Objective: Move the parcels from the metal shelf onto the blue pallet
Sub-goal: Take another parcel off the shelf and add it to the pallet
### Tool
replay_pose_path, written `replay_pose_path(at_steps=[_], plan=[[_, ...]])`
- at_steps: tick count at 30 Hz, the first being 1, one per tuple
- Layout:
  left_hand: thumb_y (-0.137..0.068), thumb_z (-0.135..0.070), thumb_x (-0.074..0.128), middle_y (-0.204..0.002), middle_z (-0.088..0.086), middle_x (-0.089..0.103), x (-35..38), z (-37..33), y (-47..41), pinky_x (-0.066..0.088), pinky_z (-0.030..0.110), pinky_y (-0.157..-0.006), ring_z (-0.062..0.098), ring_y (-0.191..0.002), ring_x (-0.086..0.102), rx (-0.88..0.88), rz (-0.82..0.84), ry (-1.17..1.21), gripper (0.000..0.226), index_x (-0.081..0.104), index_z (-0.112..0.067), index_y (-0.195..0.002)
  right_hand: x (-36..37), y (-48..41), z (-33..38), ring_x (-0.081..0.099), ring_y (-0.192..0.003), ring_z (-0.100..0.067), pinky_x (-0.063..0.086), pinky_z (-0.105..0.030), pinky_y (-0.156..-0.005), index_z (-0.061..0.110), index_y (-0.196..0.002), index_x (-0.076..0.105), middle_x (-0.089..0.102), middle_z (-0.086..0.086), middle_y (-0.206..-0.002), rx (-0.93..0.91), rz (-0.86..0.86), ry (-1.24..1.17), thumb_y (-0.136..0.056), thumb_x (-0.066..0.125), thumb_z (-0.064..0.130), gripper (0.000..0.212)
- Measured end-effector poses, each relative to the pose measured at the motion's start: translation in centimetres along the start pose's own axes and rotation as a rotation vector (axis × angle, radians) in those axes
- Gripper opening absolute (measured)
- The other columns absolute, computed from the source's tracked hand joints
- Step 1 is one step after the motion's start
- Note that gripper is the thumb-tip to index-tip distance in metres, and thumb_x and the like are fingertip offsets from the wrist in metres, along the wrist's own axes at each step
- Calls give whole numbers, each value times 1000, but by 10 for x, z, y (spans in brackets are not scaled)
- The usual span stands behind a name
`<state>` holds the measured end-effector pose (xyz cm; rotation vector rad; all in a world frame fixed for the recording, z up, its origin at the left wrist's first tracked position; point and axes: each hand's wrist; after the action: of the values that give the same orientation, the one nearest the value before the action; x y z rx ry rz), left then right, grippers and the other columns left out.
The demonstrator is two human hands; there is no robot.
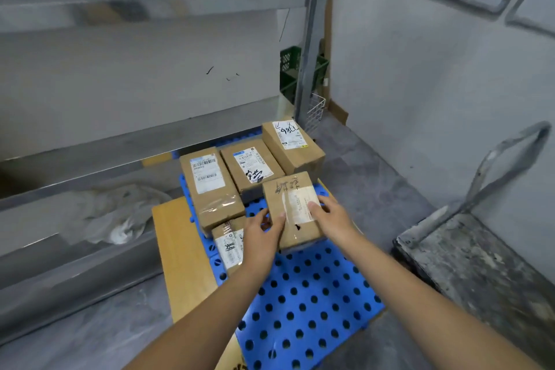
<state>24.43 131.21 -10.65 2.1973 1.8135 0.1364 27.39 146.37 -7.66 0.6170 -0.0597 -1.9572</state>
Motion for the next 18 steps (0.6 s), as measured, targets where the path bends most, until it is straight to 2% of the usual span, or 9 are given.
replay_pose_path(at_steps=[5,7,9,10,12,15,18], plan=[[-97,-32,56,-117,10,64,-2,11,-19,51,42,-96,21,-107,62,2,-57,-107,34,64,-14,-125,16,-34,-7,62,-100,-15,51,-27,-77,18,-132,54,63,-1,-118,34,117,54,-99,48,32,37],[-97,-29,57,-117,3,64,0,19,-23,53,29,-89,13,-103,61,-19,-136,-153,33,60,-11,-125,22,-46,-10,61,-106,-18,52,-35,-88,16,-135,51,62,-2,-123,40,162,83,-99,48,32,39],[-95,-25,61,-112,0,63,3,25,-26,48,9,-71,2,-91,59,-57,-214,-143,28,55,-12,-119,27,-58,-16,58,-114,-20,50,-41,-96,15,-138,48,59,-3,-130,55,215,115,-99,47,33,43],[-94,-23,62,-109,-1,63,4,28,-27,46,5,-64,-2,-87,57,-77,-236,-140,25,53,-14,-115,30,-63,-18,56,-117,-21,48,-42,-98,15,-140,46,57,-3,-133,62,238,131,-100,46,34,45],[-94,-23,63,-105,-2,63,7,34,-31,43,1,-60,-4,-85,57,-106,-268,-161,21,52,-17,-110,33,-73,-23,57,-116,-19,49,-40,-97,16,-139,47,57,-3,-133,64,279,154,-100,45,35,44],[-93,-24,64,-104,-2,63,13,41,-37,47,5,-66,7,-95,60,-99,-316,-239,20,57,-16,-110,37,-91,-32,59,-109,-17,51,-40,-95,18,-137,48,59,0,-129,63,331,168,-100,46,35,41],[-93,-28,63,-111,1,55,17,51,-44,48,31,-93,19,-109,50,-86,-361,-390,27,61,-14,-116,39,-104,-39,60,-100,-14,53,-39,-90,20,-134,50,61,2,-117,57,364,206,-99,47,35,38]])
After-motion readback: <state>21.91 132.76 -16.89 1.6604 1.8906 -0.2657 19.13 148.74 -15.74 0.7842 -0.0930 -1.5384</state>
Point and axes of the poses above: each hand's wrist, its own y-axis away from the middle knuckle, its own x-axis out of the palm, z = x × y
